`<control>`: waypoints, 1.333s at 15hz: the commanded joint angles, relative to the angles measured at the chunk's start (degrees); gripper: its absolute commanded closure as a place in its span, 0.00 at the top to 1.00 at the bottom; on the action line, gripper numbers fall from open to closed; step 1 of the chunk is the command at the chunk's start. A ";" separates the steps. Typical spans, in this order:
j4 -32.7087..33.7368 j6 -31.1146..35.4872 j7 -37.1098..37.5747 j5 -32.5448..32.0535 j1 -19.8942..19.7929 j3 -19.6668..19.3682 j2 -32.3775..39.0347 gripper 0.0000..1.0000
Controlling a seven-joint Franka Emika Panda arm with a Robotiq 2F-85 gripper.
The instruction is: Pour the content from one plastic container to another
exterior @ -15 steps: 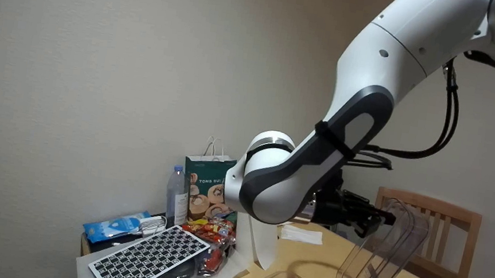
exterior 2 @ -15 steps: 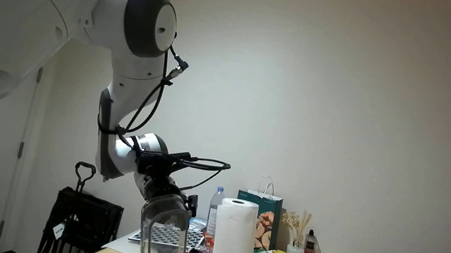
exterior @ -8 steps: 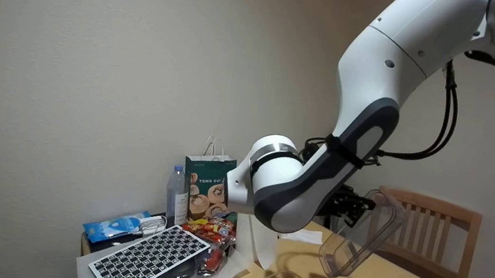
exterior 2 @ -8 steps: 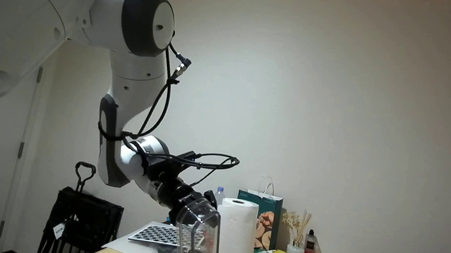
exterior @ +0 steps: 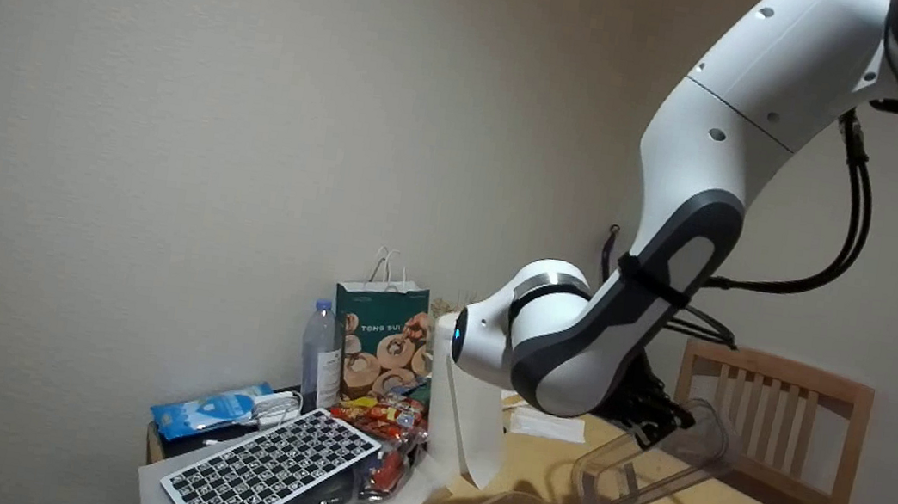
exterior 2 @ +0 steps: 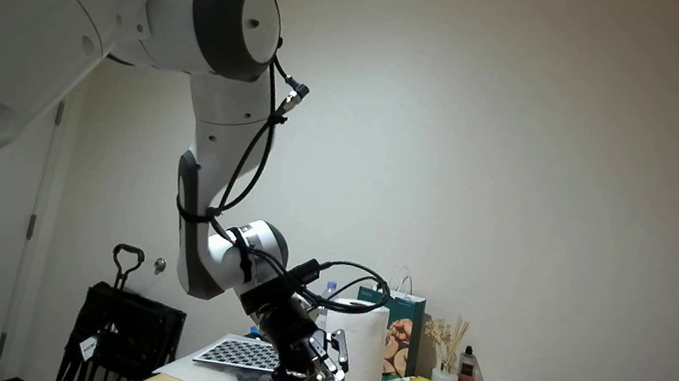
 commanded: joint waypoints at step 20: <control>1.33 14.79 -0.56 -6.20 1.29 -3.71 11.25 0.06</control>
